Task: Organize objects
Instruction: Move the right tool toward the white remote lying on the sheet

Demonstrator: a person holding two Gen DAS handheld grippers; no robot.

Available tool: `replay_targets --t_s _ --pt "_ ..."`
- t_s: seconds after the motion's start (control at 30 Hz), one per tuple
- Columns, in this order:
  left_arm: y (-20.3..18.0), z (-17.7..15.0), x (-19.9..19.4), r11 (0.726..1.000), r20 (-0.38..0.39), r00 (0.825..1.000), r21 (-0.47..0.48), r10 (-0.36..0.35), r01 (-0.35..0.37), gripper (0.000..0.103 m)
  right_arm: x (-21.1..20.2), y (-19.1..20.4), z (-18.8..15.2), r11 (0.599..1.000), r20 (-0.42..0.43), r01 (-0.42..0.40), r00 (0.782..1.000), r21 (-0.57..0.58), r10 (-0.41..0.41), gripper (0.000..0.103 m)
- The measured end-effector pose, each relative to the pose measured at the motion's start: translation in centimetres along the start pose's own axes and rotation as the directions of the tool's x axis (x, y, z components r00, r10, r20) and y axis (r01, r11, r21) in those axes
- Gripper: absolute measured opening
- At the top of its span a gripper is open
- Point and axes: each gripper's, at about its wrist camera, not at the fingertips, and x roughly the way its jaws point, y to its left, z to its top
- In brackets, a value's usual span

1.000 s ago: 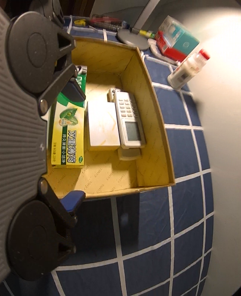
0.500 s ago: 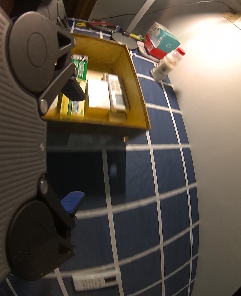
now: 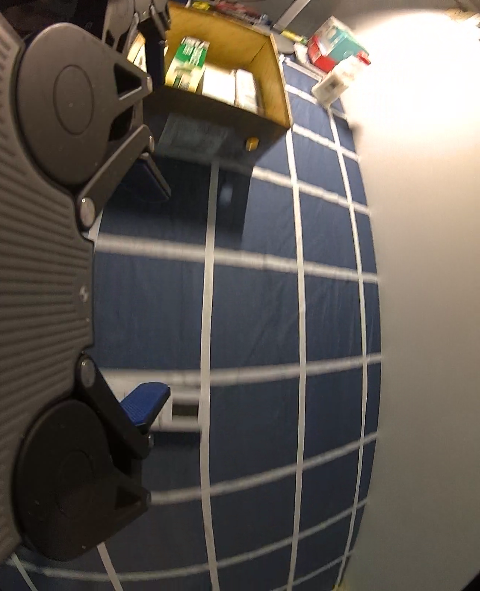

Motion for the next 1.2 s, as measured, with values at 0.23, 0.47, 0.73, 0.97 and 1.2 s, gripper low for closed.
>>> replay_targets --t_s 0.23,0.47,0.73,0.97,1.2 --pt "-4.7 0.5 2.6 1.0 -0.023 1.0 0.001 -0.008 0.008 0.103 0.6 -6.0 0.2 0.999 -0.035 0.04 0.999 0.03 -0.039 0.103" --pt "-7.2 1.8 5.2 1.0 -0.057 0.998 0.015 0.016 -0.015 0.103 3.2 -9.2 0.0 0.992 -0.093 0.061 0.994 0.113 -0.051 0.103" --pt "-7.4 2.5 8.6 0.999 -0.129 0.991 0.019 0.046 -0.044 0.103 7.5 -10.9 -1.1 0.98 -0.182 0.072 0.983 0.185 -0.038 0.098" --pt "-6.8 2.1 10.7 0.998 -0.177 0.982 0.036 0.06 -0.055 0.103 10.1 -10.9 -2.3 0.972 -0.238 0.093 0.97 0.216 -0.04 0.08" --pt "-6.5 1.8 11.8 0.998 -0.202 0.978 0.048 0.054 -0.045 0.103 11.4 -10.5 -3.1 0.967 -0.279 0.128 0.958 0.22 -0.063 0.07"
